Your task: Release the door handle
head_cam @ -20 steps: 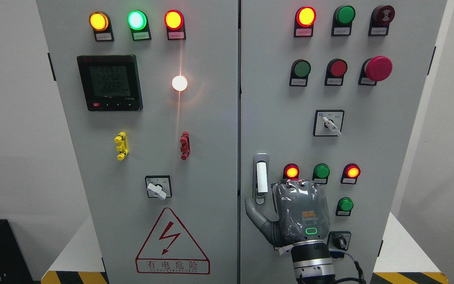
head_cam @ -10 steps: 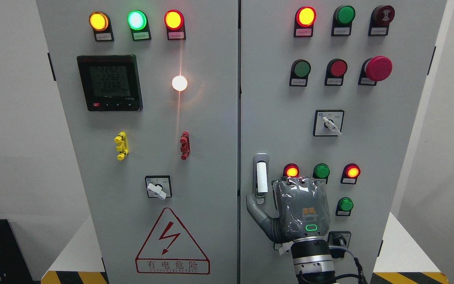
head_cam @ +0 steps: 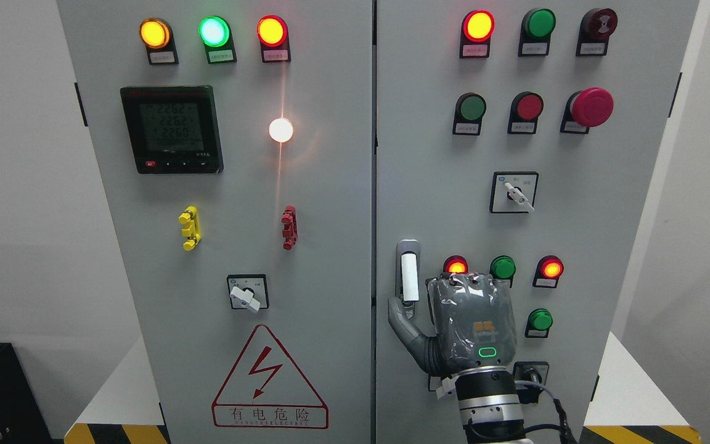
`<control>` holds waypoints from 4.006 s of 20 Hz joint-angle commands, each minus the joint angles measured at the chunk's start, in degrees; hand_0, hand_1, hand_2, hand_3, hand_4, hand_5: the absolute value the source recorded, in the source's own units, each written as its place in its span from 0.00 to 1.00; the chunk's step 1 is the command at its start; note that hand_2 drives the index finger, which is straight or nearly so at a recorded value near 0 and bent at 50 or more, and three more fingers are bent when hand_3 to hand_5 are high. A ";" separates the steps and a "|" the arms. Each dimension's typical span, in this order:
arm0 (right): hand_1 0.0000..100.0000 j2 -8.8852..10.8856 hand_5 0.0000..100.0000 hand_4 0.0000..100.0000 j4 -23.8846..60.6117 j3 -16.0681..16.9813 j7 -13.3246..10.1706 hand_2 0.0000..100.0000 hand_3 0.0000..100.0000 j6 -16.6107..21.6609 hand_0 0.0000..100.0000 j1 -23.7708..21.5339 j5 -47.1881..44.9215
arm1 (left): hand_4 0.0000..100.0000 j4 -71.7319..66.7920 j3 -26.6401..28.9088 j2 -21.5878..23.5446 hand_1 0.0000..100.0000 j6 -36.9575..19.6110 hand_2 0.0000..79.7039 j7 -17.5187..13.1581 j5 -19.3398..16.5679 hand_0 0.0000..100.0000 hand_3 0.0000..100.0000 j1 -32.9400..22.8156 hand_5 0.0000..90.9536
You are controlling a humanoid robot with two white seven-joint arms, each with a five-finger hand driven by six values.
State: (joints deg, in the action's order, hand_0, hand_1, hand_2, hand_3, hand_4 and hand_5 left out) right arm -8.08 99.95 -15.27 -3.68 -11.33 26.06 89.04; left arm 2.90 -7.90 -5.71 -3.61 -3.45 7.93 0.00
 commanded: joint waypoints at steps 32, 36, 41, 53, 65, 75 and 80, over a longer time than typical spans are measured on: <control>0.24 -0.09 1.00 1.00 -0.02 0.86 -0.10 1.00 1.00 -0.36 0.47 -0.04 -0.10 | 0.00 0.00 -0.01 0.00 0.56 0.01 0.00 0.02 -0.02 0.12 0.00 -1.14 0.00; 0.24 -0.09 1.00 1.00 -0.02 1.30 -0.10 1.00 1.00 -0.45 0.47 -0.04 -0.10 | 0.00 0.00 -0.01 0.00 0.56 0.01 0.00 0.02 0.07 0.12 0.00 -1.14 0.00; 0.25 -0.09 1.00 1.00 -0.02 1.30 -0.10 1.00 1.00 -0.53 0.47 -0.04 -0.10 | 0.00 0.00 -0.01 0.00 0.56 0.01 0.00 0.02 0.07 0.12 0.00 -1.14 0.00; 0.25 -0.09 1.00 1.00 0.24 1.74 -0.27 1.00 1.00 -0.45 0.47 -0.04 -0.19 | 0.00 0.00 -0.01 0.00 0.56 0.01 0.00 0.02 -0.02 0.12 0.00 -1.14 0.00; 0.25 -0.09 1.00 1.00 0.33 2.09 -0.45 1.00 1.00 -0.53 0.48 -0.04 -0.36 | 0.00 0.00 0.08 0.00 0.56 0.01 0.00 0.02 -0.02 0.12 0.00 -1.14 0.00; 0.25 -0.09 1.00 1.00 0.42 2.09 -0.54 1.00 1.00 -0.53 0.48 -0.04 -0.36 | 0.00 0.00 -0.01 0.00 0.56 0.01 0.00 0.02 -0.02 0.12 0.00 -1.14 0.00; 0.27 -0.09 1.00 1.00 0.42 2.44 -0.54 1.00 1.00 -0.53 0.47 -0.04 -0.36 | 0.00 0.00 -0.01 0.00 0.56 0.01 0.00 0.02 -0.02 0.12 0.00 -1.14 0.00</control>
State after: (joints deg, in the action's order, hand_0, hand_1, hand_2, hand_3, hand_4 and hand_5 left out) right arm -8.17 100.28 -13.15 -4.20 -11.80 26.01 88.69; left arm 2.90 -7.90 -5.71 -3.61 -3.45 7.93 0.00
